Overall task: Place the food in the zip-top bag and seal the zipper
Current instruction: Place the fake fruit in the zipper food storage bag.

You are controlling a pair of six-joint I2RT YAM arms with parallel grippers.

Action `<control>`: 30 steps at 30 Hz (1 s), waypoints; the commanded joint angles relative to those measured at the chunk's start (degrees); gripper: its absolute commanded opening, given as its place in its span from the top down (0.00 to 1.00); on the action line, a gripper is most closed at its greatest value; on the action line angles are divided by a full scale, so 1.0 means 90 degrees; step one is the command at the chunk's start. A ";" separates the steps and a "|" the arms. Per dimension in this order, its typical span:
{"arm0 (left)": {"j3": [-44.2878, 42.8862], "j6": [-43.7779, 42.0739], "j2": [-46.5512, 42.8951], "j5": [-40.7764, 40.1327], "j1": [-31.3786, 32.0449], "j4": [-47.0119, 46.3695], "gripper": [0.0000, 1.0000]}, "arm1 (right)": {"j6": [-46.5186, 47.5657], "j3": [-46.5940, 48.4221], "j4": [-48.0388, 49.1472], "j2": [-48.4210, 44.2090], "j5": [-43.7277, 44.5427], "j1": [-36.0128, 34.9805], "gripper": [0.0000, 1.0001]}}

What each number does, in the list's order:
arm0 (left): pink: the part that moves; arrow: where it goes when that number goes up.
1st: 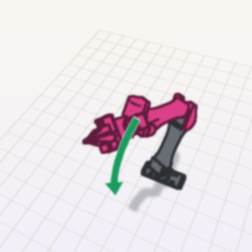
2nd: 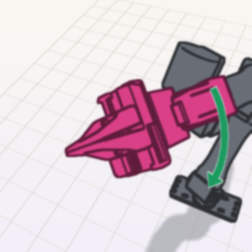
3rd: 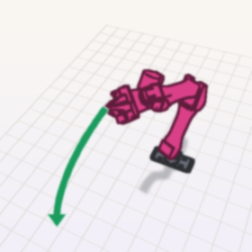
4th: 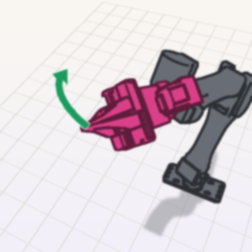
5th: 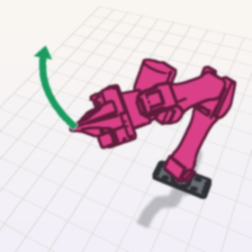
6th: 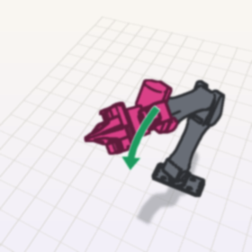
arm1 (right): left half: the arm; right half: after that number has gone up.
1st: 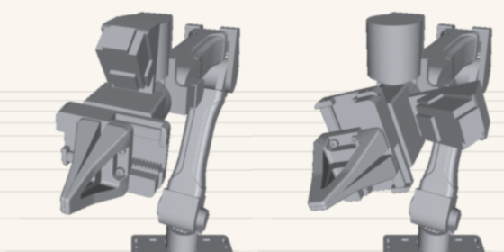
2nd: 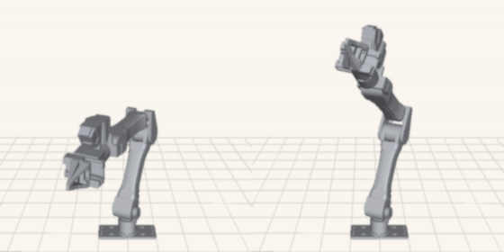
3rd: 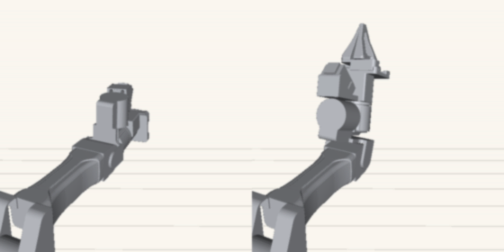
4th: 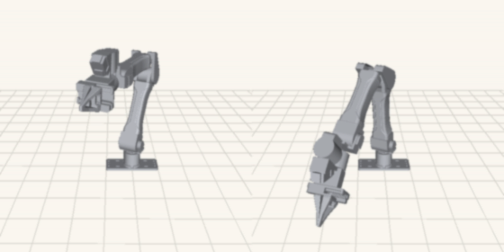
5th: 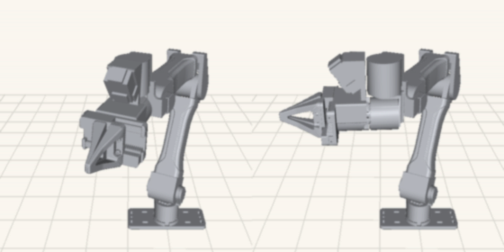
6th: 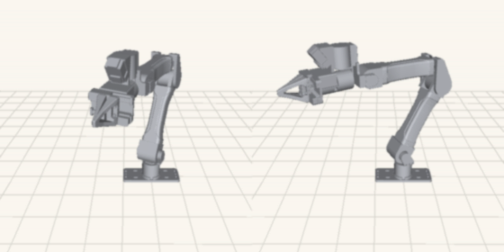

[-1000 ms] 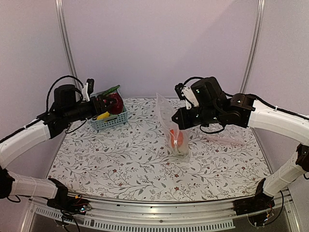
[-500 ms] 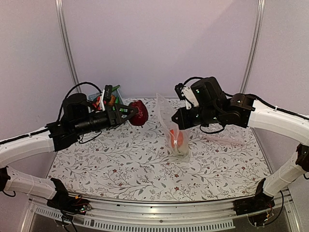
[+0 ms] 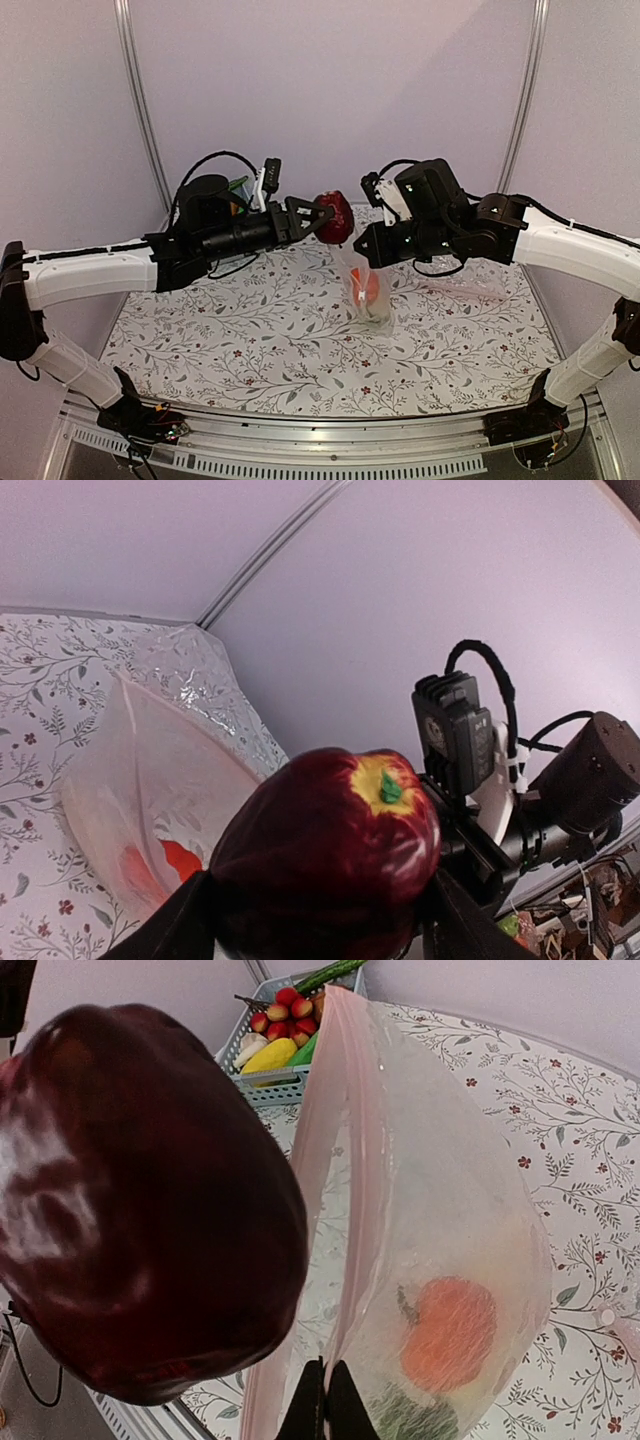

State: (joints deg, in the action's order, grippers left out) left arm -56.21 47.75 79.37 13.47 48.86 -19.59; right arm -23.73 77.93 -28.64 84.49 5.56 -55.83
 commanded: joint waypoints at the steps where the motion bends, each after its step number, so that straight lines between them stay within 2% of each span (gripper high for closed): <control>1: -0.0210 -0.0216 0.0401 -0.0055 0.0096 -0.0168 0.43 | -0.0105 0.0047 0.0101 -0.0073 0.0044 -0.0022 1.00; 10: -0.0104 -0.0561 0.0639 -0.0370 0.0171 0.0504 0.43 | -0.0108 -0.0016 0.0120 -0.0181 0.0156 -0.0026 1.00; 13: -0.0184 -0.0712 0.0665 -0.0649 0.0187 0.1141 0.43 | -0.0107 -0.0009 0.0122 -0.0152 0.0141 -0.0020 1.00; 22: -0.0825 -0.0988 0.0988 -0.0907 0.0246 0.2487 0.43 | -0.0071 0.0003 0.0116 -0.0113 0.0134 -0.0021 1.00; 30: -0.1617 -0.1139 0.1611 -0.0819 0.0404 0.2808 0.42 | -0.0076 -0.0001 0.0106 0.0013 0.0134 -0.0019 1.00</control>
State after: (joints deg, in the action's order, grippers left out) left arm -67.48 39.31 90.98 6.52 51.07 2.17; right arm -24.47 77.91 -28.27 84.38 5.91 -55.83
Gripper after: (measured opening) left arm 0.643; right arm 0.005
